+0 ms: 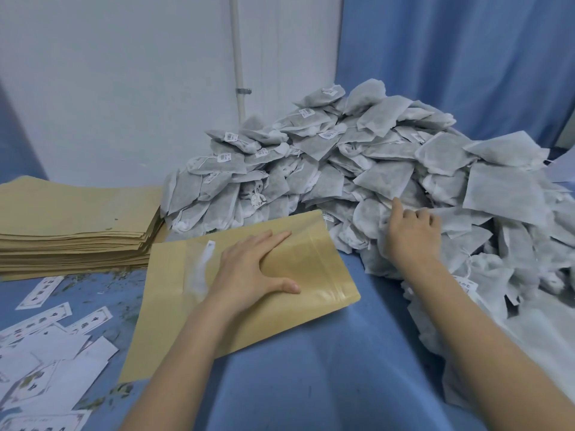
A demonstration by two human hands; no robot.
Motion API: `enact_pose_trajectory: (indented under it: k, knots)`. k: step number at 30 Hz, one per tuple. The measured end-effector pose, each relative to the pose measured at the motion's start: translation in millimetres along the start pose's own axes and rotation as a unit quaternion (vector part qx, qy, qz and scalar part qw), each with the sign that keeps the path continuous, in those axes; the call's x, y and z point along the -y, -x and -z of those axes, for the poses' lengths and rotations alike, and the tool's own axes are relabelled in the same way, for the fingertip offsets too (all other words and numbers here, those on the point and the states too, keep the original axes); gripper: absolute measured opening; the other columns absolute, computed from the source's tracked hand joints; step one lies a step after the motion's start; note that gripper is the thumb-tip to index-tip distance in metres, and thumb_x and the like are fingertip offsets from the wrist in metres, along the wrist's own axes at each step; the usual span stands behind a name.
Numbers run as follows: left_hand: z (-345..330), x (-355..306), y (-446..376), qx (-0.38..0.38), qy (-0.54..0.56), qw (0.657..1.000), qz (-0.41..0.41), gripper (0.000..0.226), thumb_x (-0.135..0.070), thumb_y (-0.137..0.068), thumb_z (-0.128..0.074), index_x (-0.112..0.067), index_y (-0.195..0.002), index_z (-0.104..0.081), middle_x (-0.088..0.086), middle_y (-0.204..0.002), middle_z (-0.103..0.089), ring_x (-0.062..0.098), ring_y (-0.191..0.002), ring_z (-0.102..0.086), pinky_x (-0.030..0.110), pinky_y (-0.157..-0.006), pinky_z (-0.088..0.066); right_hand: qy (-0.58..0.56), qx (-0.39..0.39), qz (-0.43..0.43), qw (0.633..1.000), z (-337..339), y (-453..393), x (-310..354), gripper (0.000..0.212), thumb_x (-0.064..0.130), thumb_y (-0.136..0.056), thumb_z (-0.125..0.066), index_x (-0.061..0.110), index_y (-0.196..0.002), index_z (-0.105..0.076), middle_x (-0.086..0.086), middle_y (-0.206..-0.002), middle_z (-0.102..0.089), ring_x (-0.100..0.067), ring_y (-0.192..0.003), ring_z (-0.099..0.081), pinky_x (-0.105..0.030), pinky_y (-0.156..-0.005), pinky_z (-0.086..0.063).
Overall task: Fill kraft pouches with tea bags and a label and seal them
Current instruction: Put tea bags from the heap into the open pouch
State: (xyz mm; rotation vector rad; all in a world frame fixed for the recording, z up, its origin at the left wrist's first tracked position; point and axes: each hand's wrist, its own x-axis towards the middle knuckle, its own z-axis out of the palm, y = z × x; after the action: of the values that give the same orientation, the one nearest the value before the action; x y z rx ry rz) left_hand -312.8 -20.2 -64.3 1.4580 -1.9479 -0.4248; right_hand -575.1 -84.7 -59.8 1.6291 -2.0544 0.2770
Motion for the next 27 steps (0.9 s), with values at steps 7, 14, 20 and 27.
enact_pose_trajectory:
  k: [7, 14, 20, 27]
  knots:
    - [-11, -3, -7, -0.017, 0.006, 1.000, 0.005, 0.091, -0.051, -0.052, -0.084, -0.053, -0.132, -0.039, -0.010, -0.148, -0.038, 0.013, -0.138, -0.027, 0.037, -0.115, -0.016, -0.597, -0.161, -0.024, 0.786, 23, 38, 12, 0.042, 0.011, -0.086, -0.058, 0.036, -0.120, -0.056, 0.023, -0.097, -0.063, -0.003, -0.095, -0.055, -0.013, -0.084, -0.040]
    - [-4, -2, -10, -0.029, 0.044, 0.999, 0.007, 0.091, -0.056, -0.047, -0.082, -0.057, -0.129, -0.042, -0.017, -0.145, -0.041, 0.008, -0.136, -0.031, 0.041, -0.115, -0.021, -0.883, 0.112, -0.177, 0.419, 32, 43, 33, 0.036, -0.007, -0.088, -0.052, 0.012, -0.117, -0.045, -0.005, -0.090, -0.067, -0.013, -0.071, -0.064, -0.023, -0.056, -0.054]
    - [-5, -1, -7, 0.003, -0.009, 1.000, -0.022, 0.088, -0.048, -0.051, -0.085, -0.053, -0.129, -0.044, -0.020, -0.144, -0.040, 0.012, -0.137, -0.030, 0.035, -0.115, -0.017, -0.645, 0.300, 0.094, 0.696, 32, 38, 40, 0.035, -0.004, -0.081, -0.057, 0.028, -0.087, -0.071, -0.001, -0.081, -0.072, -0.003, -0.073, -0.062, -0.018, -0.064, -0.049]
    - [-8, 2, -8, 0.016, 0.002, 1.000, -0.023, 0.089, -0.051, -0.050, -0.085, -0.062, -0.122, -0.034, -0.022, -0.145, -0.039, 0.010, -0.139, -0.027, 0.035, -0.115, -0.016, -0.550, 0.420, 0.179, 0.699, 40, 17, 42, 0.030, -0.004, -0.087, -0.053, 0.013, -0.107, -0.065, -0.017, -0.112, -0.065, -0.027, -0.106, -0.061, -0.041, -0.092, -0.049]
